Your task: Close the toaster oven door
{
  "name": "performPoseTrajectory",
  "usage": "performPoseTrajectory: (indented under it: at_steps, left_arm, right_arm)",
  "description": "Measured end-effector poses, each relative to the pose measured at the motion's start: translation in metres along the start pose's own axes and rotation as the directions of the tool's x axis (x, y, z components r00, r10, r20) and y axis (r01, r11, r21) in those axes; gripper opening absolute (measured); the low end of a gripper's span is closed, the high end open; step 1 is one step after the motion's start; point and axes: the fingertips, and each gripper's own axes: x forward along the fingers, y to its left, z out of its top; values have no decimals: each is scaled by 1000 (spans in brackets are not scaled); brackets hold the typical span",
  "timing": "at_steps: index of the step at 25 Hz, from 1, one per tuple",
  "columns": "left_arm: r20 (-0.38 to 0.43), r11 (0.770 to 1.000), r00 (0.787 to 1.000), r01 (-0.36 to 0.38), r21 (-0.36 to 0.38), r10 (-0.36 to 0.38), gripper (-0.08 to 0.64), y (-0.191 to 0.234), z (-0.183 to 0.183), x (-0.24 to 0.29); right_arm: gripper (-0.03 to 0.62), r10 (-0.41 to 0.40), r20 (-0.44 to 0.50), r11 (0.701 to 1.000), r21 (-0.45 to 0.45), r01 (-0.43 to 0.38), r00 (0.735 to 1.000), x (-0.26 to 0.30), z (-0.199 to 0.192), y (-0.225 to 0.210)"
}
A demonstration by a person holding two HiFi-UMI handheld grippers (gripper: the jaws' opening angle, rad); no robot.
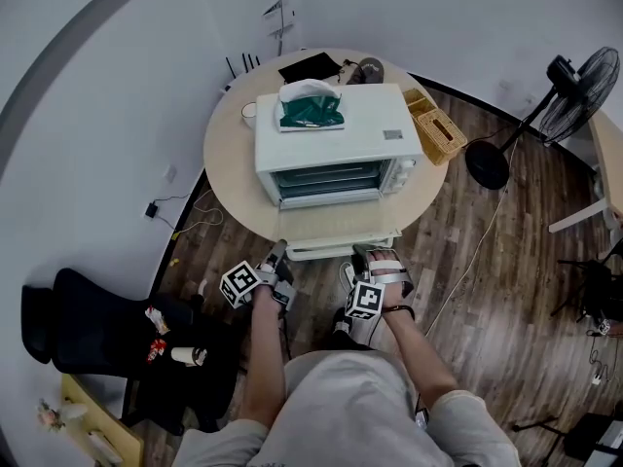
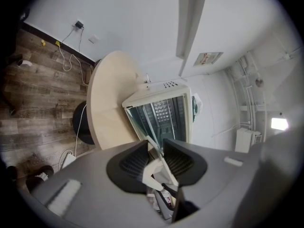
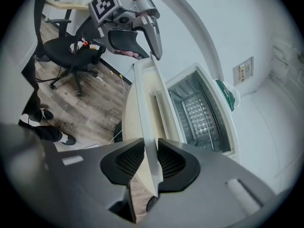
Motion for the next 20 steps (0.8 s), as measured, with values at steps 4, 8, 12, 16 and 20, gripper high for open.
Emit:
performPoseTrajectory:
  at_steps: [4, 8, 12, 16, 20]
  left_arm:
    - [24, 1000, 999, 23, -16, -23, 153, -8, 5, 1]
    - [48, 999, 998, 32, -16, -31, 153, -14, 10, 1]
    - [76, 998, 996, 51, -23, -49, 152, -23, 16, 1]
    - [73, 998, 996, 53, -26, -51, 153, -24, 17, 4]
    - [72, 998, 996, 62, -24, -61, 153, -28, 21, 6]
  right_arm:
    - [85, -9, 12, 1000, -15, 9, 1000, -1, 3, -8]
    - [83, -22, 28, 999, -36, 23, 999, -5, 6, -19]
    - [83, -32, 44, 999, -38, 33, 999, -4, 9, -29]
    - [83, -33, 46, 999, -35, 35, 998, -5, 9, -31]
    - [84, -46, 50, 998, -45, 49, 998, -5, 11, -38]
